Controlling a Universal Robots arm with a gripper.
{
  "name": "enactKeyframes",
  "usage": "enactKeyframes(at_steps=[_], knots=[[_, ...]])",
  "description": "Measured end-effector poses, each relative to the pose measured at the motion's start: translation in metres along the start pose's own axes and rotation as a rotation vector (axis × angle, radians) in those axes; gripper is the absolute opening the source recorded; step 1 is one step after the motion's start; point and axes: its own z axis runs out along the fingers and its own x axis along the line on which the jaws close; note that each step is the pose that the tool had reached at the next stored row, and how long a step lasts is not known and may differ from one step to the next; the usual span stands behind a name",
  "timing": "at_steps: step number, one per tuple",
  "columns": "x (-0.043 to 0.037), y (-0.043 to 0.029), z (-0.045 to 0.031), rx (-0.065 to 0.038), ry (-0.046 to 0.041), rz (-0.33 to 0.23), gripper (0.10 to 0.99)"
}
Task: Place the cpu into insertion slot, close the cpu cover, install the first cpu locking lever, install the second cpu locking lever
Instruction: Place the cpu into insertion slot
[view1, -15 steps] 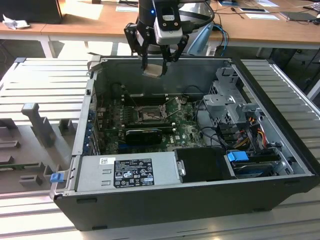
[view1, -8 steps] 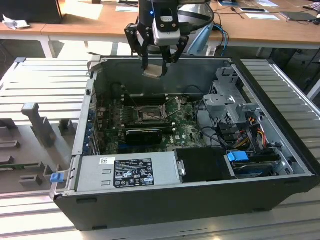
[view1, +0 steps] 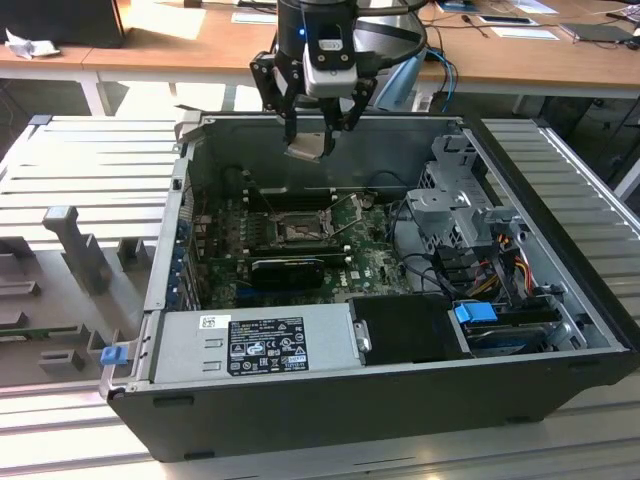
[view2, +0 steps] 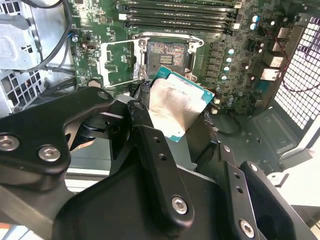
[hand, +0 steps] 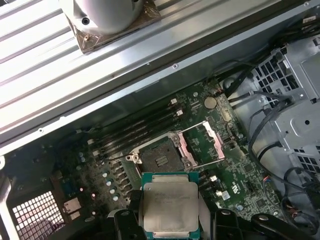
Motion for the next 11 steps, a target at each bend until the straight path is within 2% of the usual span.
enactKeyframes(at_steps=[11], knots=[[0.0, -0.0001, 0.0015, -0.002, -0.0078, 0.087, 0.533]])
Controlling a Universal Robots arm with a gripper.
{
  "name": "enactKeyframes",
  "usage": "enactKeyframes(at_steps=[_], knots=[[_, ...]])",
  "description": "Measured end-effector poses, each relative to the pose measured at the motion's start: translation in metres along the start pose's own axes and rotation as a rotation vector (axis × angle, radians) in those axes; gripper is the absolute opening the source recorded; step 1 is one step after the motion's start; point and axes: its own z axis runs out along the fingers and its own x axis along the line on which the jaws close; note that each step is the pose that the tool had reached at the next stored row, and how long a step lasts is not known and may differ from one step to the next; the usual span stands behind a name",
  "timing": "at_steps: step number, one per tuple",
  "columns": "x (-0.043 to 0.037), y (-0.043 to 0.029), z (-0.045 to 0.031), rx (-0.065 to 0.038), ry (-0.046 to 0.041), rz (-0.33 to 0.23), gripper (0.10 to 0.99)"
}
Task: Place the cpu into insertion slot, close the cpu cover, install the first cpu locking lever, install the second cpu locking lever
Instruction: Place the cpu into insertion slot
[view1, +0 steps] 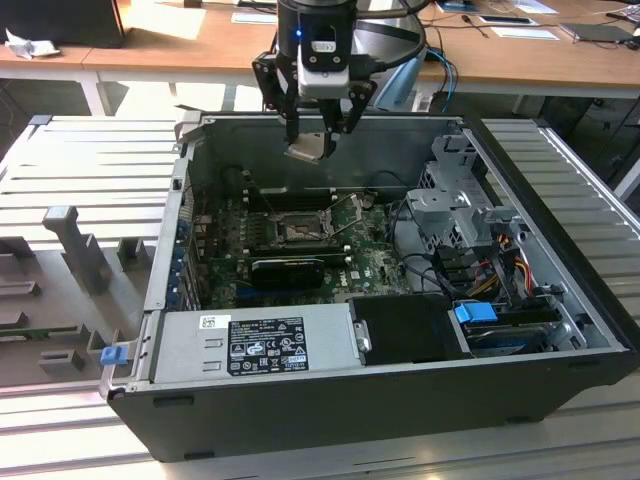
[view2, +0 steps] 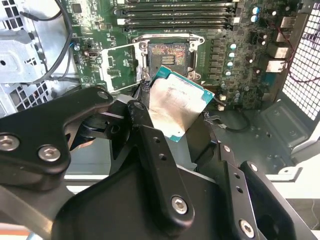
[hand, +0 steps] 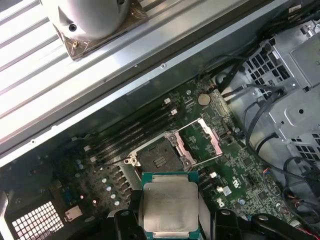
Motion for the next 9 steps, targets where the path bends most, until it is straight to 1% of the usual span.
enactKeyframes(at_steps=[3, 6, 9], knots=[[0.0, -0.0001, 0.0005, 0.0, -0.0028, 0.03, 0.533], [0.0, -0.0001, 0.0012, -0.001, -0.0074, 0.08, 0.533], [0.0, -0.0002, 0.0015, -0.002, -0.01, 0.11, 0.533]])
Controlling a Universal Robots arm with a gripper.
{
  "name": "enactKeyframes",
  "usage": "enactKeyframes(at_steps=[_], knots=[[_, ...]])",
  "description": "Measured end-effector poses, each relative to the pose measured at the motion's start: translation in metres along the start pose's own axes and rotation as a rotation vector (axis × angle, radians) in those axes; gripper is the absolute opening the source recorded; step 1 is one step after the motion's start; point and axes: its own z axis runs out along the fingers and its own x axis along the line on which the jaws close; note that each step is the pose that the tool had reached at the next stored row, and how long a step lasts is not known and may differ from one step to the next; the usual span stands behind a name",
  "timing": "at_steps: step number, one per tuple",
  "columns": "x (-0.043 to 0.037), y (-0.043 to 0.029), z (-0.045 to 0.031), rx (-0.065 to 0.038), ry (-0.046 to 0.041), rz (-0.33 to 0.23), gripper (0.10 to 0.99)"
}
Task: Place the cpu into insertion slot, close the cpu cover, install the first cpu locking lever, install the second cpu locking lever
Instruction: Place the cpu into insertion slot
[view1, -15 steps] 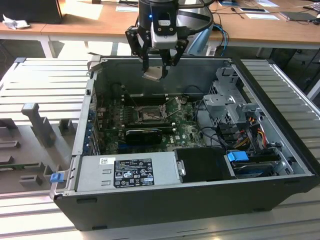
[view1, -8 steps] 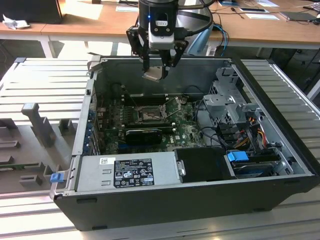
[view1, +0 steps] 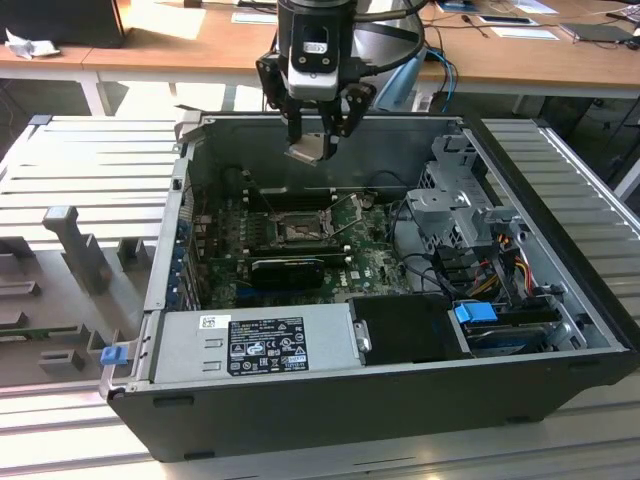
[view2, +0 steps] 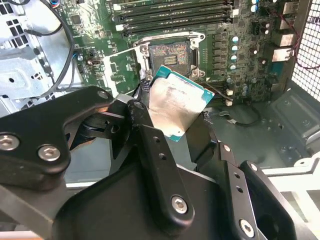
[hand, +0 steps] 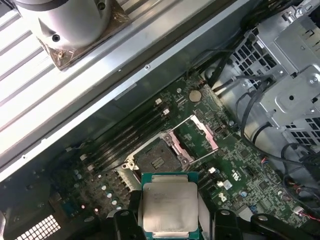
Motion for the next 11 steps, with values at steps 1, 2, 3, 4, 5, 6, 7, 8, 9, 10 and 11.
enactKeyframes(at_steps=[1, 2, 3, 4, 5, 6, 7, 8, 9, 10, 11], knots=[[0.0, 0.0, 0.0002, 0.0, -0.0014, 0.015, 0.533], [0.0, 0.0, 0.0004, -0.001, -0.0026, 0.03, 0.533], [0.0, 0.0, 0.0006, -0.001, -0.004, 0.045, 0.533], [0.0, -0.0001, 0.0007, -0.001, -0.0046, 0.052, 0.533], [0.0, -0.0001, 0.0009, -0.001, -0.0053, 0.06, 0.533], [0.0, -0.0001, 0.001, -0.001, -0.0061, 0.069, 0.533], [0.0, -0.0001, 0.0011, -0.001, -0.0068, 0.078, 0.533], [0.0, -0.0001, 0.0013, -0.002, -0.0075, 0.085, 0.533], [0.0, -0.0001, 0.0013, -0.002, -0.0081, 0.092, 0.533], [0.0, -0.0001, 0.0015, -0.002, -0.0094, 0.107, 0.533], [0.0, -0.0001, 0.0016, -0.002, -0.0099, 0.112, 0.533]])
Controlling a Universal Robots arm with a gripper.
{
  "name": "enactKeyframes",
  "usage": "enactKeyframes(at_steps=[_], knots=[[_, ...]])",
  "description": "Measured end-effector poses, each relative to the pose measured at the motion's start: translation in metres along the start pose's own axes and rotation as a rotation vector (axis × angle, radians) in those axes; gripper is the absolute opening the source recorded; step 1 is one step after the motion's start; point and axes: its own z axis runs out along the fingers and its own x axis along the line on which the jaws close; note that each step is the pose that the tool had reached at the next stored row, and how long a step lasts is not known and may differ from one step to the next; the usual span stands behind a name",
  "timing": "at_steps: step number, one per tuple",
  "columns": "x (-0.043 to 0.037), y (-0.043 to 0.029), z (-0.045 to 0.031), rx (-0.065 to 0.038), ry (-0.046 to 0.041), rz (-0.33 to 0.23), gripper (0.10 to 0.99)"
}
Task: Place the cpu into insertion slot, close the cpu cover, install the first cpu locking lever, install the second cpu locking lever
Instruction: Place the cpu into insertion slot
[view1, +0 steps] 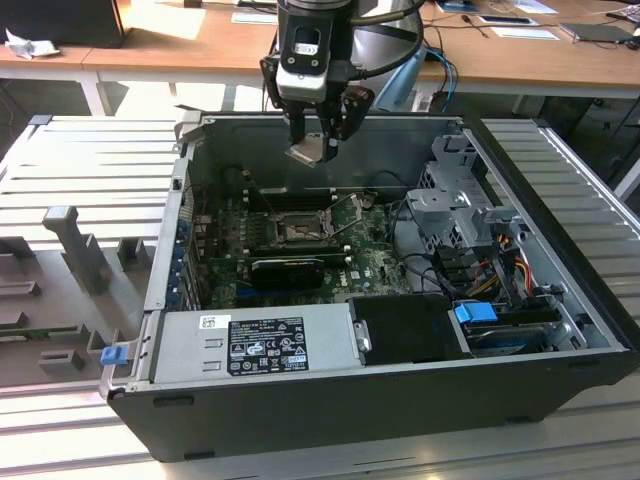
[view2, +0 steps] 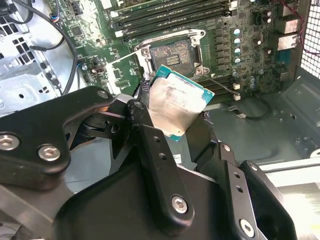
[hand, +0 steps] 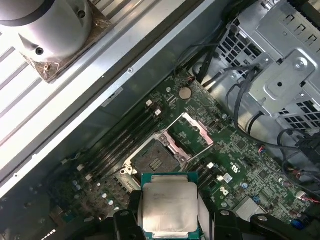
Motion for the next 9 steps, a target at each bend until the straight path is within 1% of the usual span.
enactKeyframes(at_steps=[9], knots=[[0.0001, 0.0, 0.0006, -0.001, -0.0061, 0.069, 0.533]])
